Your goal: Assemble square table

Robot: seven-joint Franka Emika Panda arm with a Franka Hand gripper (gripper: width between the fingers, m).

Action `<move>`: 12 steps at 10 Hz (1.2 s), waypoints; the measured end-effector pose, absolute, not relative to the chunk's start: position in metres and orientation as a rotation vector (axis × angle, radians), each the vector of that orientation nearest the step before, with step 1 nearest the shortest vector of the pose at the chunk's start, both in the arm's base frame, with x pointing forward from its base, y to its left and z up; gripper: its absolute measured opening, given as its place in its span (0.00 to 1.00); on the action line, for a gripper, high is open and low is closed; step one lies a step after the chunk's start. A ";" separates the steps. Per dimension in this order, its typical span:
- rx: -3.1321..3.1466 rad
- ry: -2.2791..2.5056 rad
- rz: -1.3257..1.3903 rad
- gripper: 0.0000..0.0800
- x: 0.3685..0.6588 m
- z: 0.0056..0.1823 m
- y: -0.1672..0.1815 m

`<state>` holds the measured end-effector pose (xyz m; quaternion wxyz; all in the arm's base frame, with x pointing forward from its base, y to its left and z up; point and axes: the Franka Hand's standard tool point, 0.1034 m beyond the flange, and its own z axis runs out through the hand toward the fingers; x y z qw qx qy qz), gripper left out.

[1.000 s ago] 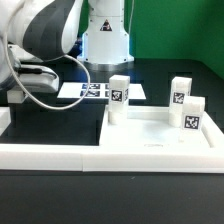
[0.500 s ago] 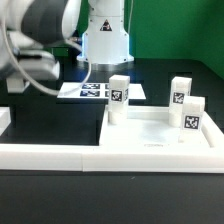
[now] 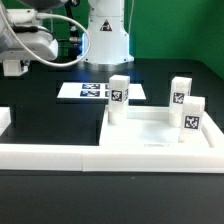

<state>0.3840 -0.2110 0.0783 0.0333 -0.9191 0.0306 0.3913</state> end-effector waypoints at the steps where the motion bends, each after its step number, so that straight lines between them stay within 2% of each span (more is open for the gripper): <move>1: -2.862 0.098 1.115 0.36 0.387 0.084 -0.206; 3: -2.924 0.113 0.874 0.36 0.428 0.125 -0.173; 5: -3.026 0.086 0.588 0.36 0.464 0.154 -0.143; 7: -3.066 0.097 0.430 0.36 0.461 0.143 -0.153; 10: -3.120 0.094 0.103 0.36 0.468 0.142 -0.157; 12: -3.124 0.159 -0.152 0.36 0.483 0.140 -0.141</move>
Offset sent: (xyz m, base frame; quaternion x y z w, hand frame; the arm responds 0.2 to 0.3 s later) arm 0.0612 0.0711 0.0697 -0.0216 0.2632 0.0527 0.9630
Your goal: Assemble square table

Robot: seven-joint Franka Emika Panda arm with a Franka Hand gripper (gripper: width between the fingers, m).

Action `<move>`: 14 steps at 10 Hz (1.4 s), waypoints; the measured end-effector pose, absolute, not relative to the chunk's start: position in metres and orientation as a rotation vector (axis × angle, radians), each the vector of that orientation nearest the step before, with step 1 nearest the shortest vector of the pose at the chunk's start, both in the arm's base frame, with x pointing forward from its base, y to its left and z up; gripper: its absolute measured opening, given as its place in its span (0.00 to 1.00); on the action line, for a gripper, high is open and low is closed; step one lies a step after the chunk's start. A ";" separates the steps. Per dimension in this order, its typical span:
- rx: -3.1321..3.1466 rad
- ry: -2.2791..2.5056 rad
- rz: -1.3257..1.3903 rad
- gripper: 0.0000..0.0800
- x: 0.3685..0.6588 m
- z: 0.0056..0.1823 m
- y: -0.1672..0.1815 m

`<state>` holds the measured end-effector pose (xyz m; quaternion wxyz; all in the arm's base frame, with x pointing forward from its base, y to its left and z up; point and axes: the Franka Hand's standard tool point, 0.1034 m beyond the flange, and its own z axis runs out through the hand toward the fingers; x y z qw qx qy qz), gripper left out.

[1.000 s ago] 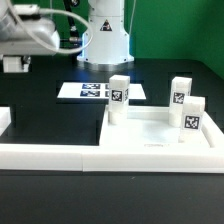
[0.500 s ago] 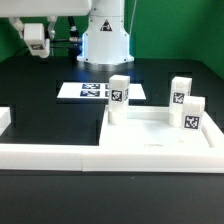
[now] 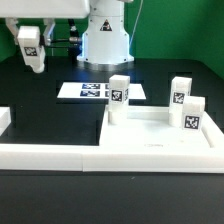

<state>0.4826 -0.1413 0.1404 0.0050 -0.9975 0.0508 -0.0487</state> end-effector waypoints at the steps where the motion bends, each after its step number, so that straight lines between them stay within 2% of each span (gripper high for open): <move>1: -3.127 0.176 -0.275 0.36 0.496 0.143 -0.129; 2: -3.123 0.220 -0.359 0.36 0.512 0.150 -0.115; 4: -3.089 0.312 -0.614 0.36 0.550 0.173 -0.079; 6: -3.094 0.292 -0.743 0.36 0.555 0.181 -0.082; 10: -3.098 0.290 -0.710 0.36 0.551 0.176 -0.081; 11: -3.095 0.280 -0.647 0.36 0.544 0.171 -0.089; 12: -3.099 0.286 -0.704 0.36 0.544 0.168 -0.094; 13: -3.091 0.225 -0.660 0.36 0.545 0.155 -0.081; 14: -3.073 0.218 -0.677 0.36 0.556 0.151 -0.069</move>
Offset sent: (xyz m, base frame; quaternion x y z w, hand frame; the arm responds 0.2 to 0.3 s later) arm 0.0719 0.0617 0.0473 -0.0055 0.1913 0.1164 0.9746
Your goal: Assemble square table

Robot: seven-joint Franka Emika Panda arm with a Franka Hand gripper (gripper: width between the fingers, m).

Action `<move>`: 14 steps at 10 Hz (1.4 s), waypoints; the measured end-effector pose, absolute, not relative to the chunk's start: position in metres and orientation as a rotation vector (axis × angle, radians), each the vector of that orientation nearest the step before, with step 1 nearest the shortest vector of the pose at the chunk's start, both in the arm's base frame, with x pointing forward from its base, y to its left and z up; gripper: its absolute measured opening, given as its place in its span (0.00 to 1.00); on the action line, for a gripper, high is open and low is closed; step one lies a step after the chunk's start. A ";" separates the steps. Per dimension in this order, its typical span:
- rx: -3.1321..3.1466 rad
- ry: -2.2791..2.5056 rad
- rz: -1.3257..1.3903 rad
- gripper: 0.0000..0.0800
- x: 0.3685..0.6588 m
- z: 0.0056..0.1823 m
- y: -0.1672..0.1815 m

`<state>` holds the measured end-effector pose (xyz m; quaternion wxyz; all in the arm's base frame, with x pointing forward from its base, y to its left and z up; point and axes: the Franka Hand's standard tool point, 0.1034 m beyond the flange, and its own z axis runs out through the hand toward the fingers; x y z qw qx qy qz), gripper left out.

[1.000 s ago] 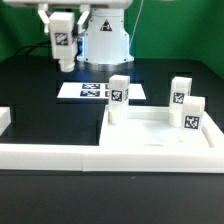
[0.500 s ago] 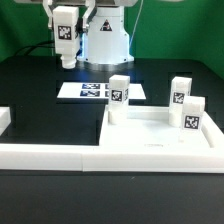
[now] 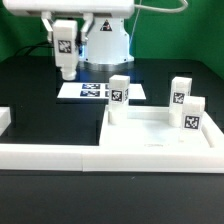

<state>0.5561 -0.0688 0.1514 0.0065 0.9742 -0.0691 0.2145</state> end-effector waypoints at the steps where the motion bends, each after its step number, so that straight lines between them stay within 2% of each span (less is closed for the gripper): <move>1: 3.053 -0.255 0.698 0.36 0.569 0.149 -0.056; 3: 3.061 -0.368 0.730 0.36 0.583 0.151 -0.041; 8: 3.058 -0.372 0.725 0.36 0.580 0.148 -0.043; 9: 3.024 -0.371 0.767 0.36 0.579 0.143 -0.041; 10: 3.014 -0.369 0.766 0.36 0.580 0.128 -0.033; 11: 3.013 -0.357 0.761 0.36 0.592 0.119 -0.028; 14: 3.027 -0.385 0.751 0.36 0.601 0.104 -0.009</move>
Offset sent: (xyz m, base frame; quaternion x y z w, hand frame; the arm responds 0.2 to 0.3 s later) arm 0.0000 0.0000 0.0000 0.0000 0.0000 0.0000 1.0000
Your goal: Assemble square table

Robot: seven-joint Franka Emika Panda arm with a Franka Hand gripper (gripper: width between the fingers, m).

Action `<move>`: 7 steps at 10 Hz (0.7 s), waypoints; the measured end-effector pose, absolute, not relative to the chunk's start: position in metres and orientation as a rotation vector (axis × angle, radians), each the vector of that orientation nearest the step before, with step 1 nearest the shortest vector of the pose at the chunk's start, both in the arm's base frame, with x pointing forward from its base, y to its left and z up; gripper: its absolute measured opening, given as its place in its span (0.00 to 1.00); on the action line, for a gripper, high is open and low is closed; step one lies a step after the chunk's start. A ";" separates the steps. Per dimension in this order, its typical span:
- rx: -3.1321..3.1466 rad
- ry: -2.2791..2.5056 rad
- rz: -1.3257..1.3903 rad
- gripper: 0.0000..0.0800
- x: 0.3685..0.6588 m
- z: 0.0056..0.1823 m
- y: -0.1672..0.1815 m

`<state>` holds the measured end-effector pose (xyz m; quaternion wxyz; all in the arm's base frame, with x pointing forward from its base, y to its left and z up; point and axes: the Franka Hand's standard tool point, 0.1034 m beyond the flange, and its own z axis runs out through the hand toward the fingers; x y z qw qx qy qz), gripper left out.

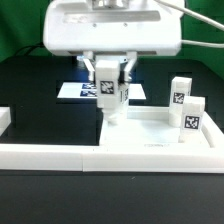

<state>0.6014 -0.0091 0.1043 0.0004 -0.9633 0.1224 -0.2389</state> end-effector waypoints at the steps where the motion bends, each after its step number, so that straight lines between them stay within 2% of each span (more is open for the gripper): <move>1: -3.026 0.379 -0.749 0.36 0.603 0.102 -0.006; 7: -3.043 0.384 -0.720 0.36 0.601 0.085 -0.010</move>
Offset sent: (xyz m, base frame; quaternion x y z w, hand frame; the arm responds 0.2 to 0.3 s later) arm 0.0068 -0.0012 -0.0056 0.0095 0.0011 0.0019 1.0000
